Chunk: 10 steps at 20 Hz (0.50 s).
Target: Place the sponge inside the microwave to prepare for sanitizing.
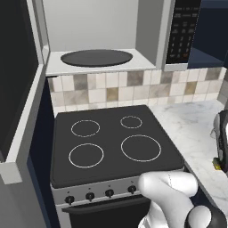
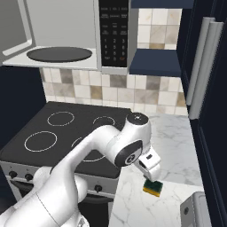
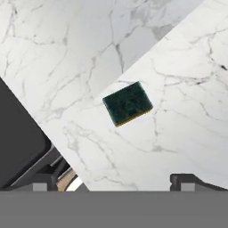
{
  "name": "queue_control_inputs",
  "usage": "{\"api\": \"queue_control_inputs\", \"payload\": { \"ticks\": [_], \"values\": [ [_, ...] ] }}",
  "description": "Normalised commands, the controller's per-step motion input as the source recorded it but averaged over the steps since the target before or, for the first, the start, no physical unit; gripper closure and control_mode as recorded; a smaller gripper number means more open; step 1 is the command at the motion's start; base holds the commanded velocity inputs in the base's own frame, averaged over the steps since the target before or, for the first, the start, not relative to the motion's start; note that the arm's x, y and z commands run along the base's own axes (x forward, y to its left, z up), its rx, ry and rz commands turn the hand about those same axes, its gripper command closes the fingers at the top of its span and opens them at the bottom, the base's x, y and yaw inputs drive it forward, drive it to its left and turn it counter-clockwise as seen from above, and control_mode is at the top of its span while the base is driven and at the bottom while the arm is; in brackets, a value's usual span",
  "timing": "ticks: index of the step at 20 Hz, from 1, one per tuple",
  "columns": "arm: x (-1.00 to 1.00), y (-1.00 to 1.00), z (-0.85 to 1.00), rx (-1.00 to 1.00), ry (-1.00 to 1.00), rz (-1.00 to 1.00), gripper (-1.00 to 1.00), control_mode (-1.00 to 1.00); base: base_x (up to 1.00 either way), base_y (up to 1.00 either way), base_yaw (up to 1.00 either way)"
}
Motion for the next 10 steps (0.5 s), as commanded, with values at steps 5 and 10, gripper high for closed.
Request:
{"api": "queue_control_inputs", "payload": {
  "ticks": [5,10],
  "values": [
    [0.19,-0.09,-0.35,0.04,-0.06,-0.25,-1.00,-1.00,0.00,0.00,0.00],
    [0.24,0.02,-0.20,0.00,0.02,-0.43,-1.00,-1.00,0.00,0.00,0.00]
  ]
}}
